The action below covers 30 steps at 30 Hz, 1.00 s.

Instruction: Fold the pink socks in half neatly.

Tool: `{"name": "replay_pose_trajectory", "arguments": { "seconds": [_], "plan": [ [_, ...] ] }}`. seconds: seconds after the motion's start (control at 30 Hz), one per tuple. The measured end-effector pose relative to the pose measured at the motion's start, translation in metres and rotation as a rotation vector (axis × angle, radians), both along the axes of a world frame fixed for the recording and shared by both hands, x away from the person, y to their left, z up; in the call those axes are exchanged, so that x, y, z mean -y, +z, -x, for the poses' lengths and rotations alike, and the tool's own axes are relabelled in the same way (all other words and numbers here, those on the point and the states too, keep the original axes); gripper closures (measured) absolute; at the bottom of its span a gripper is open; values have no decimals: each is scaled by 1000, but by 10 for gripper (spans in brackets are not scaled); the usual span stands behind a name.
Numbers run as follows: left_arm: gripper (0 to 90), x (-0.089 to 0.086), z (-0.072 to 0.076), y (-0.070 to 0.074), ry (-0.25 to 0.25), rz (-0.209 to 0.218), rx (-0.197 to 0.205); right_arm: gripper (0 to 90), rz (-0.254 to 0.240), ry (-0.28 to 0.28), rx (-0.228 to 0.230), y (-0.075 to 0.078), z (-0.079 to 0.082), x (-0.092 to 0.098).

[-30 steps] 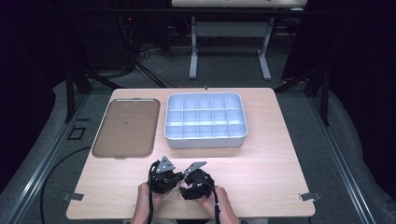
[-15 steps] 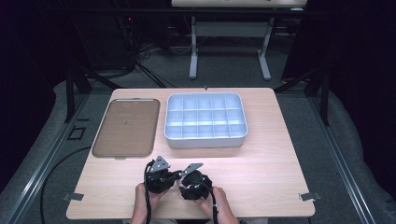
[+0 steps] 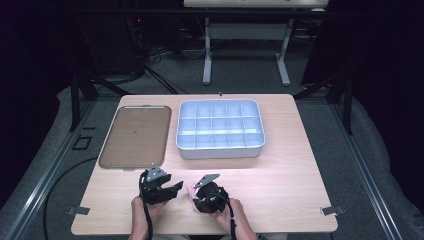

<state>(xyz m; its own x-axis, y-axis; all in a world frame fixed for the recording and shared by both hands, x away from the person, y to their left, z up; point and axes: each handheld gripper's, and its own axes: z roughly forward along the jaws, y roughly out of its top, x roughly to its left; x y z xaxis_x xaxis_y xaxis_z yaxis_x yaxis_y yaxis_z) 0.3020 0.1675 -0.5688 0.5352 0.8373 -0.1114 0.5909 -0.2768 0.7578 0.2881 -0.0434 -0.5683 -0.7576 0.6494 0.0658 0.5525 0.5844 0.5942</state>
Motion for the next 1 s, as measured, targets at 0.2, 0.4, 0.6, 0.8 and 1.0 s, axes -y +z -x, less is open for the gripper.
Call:
{"name": "replay_pose_trajectory", "arguments": {
  "seconds": [0.2,0.4,0.6,0.8,1.0],
  "plan": [
    [285,2,3,-12,22,-109,10,655,14,-4,-2,1,1,2],
    [244,2,5,-20,48,-116,32,663,17,0,2,1,3,6],
    [239,1,5,-22,54,-110,39,670,21,-5,0,1,4,8],
    [214,2,5,-22,68,-114,38,678,17,-9,5,0,6,14],
    [214,2,5,-22,68,-112,35,678,0,-5,6,-1,5,14]
  ]
}}
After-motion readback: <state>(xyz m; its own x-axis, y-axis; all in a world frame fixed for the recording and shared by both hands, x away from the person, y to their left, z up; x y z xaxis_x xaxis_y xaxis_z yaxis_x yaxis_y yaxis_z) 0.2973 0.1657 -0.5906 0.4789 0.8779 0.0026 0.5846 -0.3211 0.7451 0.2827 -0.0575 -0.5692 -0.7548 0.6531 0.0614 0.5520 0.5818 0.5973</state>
